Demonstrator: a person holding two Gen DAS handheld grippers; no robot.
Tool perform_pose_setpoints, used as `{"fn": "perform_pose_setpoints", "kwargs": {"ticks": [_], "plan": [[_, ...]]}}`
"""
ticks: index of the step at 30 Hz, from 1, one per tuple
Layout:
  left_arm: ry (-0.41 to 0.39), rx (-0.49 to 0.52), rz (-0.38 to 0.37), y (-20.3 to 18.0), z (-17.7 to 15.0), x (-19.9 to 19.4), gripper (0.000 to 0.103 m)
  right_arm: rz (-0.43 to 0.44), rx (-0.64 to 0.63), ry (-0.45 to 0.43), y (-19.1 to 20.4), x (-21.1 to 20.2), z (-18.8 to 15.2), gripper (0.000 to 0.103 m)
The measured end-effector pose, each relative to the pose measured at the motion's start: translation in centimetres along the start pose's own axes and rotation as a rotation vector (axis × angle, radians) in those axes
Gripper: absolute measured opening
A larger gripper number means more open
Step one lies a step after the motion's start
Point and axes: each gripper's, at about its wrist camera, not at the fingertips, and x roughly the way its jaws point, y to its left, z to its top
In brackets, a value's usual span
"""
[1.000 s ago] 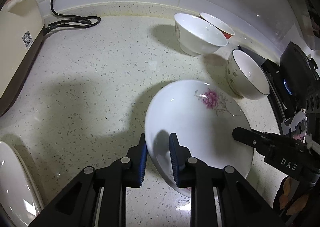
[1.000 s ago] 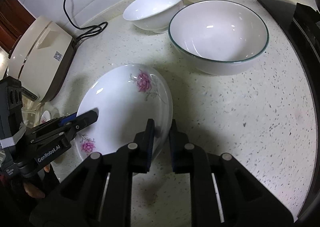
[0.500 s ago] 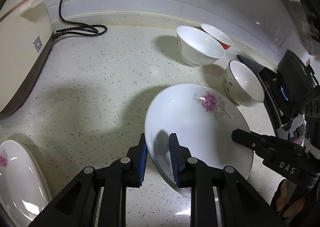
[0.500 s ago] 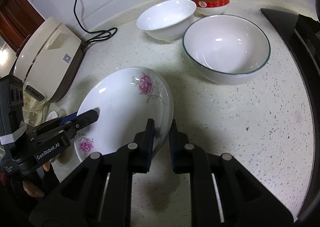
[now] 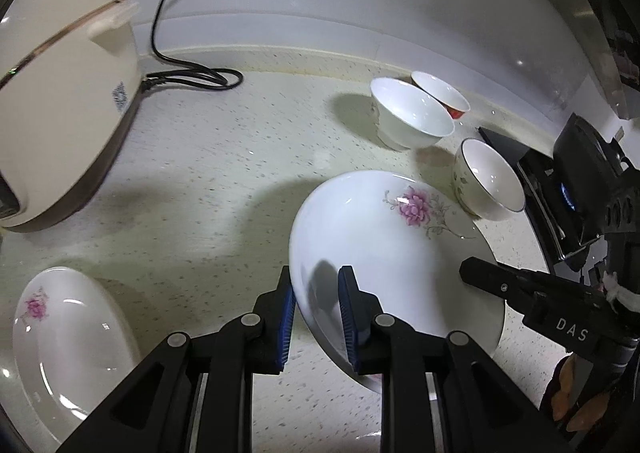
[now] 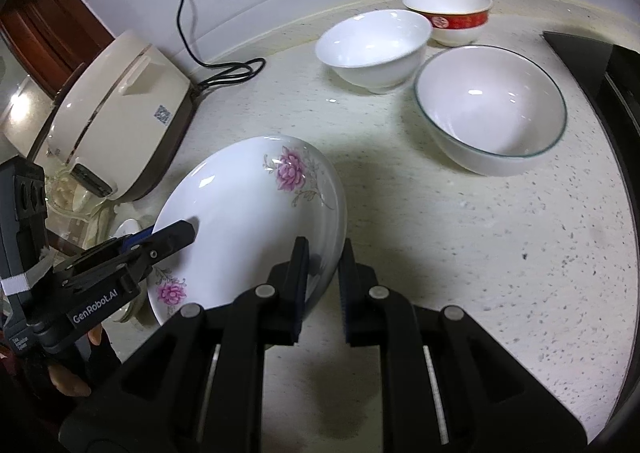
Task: Organize plates and bowls
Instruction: 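Carry both held flower plates to the rice cooker and lower onto the stack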
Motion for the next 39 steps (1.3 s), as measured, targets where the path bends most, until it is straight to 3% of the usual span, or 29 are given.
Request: {"fn": "perform_pose_setpoints", "kwargs": {"ticks": [21,39], "plan": [[-0.081,-0.135,0.091,6.8,-1.5,-4.8,0.022,0.111,-0.128,0.033,7.5,2.4,0.5,0.017],[-0.123,-0.354,0.179,14.0,-5.3,-8.4,0.022,0.194,-0.305,0.124,15.2,5.7,-0.2,0.018]]}}
